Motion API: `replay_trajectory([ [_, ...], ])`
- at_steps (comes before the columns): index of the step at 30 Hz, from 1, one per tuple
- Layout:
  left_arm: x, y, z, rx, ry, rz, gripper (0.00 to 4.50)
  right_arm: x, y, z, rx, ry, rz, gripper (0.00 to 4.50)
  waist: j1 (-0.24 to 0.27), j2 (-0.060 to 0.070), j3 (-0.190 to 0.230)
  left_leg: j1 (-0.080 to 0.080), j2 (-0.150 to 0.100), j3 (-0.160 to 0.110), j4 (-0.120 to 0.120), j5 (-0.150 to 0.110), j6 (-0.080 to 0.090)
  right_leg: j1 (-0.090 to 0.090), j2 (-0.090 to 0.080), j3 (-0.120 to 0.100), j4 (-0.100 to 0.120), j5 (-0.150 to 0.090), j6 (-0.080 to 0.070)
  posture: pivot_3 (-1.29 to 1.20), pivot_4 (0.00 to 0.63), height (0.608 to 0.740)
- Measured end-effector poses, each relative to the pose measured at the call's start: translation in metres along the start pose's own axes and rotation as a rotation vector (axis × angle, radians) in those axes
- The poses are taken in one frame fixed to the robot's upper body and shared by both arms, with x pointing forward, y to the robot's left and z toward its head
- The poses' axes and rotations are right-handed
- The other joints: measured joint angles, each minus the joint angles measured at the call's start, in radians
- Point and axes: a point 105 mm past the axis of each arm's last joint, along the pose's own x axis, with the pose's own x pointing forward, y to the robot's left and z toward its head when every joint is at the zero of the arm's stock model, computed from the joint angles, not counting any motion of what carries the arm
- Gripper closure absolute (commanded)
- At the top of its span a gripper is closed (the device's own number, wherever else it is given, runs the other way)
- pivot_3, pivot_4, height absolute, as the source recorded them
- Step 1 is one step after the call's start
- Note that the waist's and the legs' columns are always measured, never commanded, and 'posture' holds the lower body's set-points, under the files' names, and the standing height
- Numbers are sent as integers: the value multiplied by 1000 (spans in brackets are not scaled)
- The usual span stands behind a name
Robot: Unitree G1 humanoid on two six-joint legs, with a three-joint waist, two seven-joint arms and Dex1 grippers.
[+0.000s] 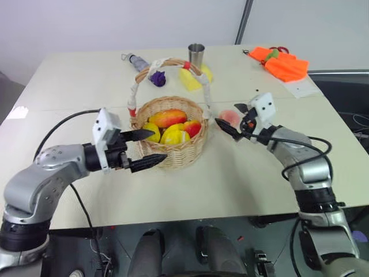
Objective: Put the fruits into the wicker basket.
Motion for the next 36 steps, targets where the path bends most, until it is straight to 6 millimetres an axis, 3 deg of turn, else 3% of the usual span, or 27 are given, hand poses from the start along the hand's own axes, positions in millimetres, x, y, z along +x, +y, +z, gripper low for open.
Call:
replay_trajectory([
  [4, 2, -7, 7, 29, -41, -14, 27, 14, -6, -16, 17, 53, -30, 0, 0, 0, 0, -1, 0, 0, 0, 0, 0, 0, -1, 0, 0, 0, 0, 0, 150, 740],
  [7, 4, -9, 11, 47, -78, 3, 27, 23, -11, -16, 30, 59, -44, 0, -3, 0, 0, 0, 0, 0, 0, 0, 0, 0, 0, 0, 0, 2, 3, 0, 150, 740],
  [10, 5, -10, 12, 57, -88, 13, 0, 24, -13, -18, 39, 54, -49, 843, -5, 0, 0, 1, 0, 0, 0, 0, 0, 0, 0, 0, 0, 2, 3, 0, 150, 740],
  [14, 4, -9, 12, 57, -91, 30, 0, 23, -18, -18, 40, 53, -64, 2780, -6, 0, 0, 1, 0, 0, 0, 0, 0, 0, 1, 0, 1, 2, 3, 0, 150, 740],
  [23, 4, -3, 15, 71, -111, 44, 0, 19, -20, -20, -18, 46, -71, 2780, -4, 0, 0, 1, 0, 0, 0, 0, 0, 0, 0, 0, 1, 2, 3, 0, 150, 740],
  [24, 5, -3, 16, 75, -115, 44, 0, 18, -20, -20, -14, 43, -67, 2103, -4, 0, 0, 0, 0, 0, 0, 0, 0, 0, 0, 0, 1, 2, 3, 0, 150, 740],
  [29, 5, -2, 16, 72, -115, 39, 0, 9, -22, -23, -19, 44, -63, 39, -3, 0, 0, 0, 0, 0, 0, 0, 0, 0, 0, 0, 0, 2, 3, 0, 150, 740],
  [36, 6, -3, 15, 67, -119, 38, 0, 10, -28, -28, -37, 62, -89, 39, -7, 0, 0, 1, 0, 0, 0, 0, 0, 0, 1, 0, 1, 2, 3, 0, 150, 740],
])
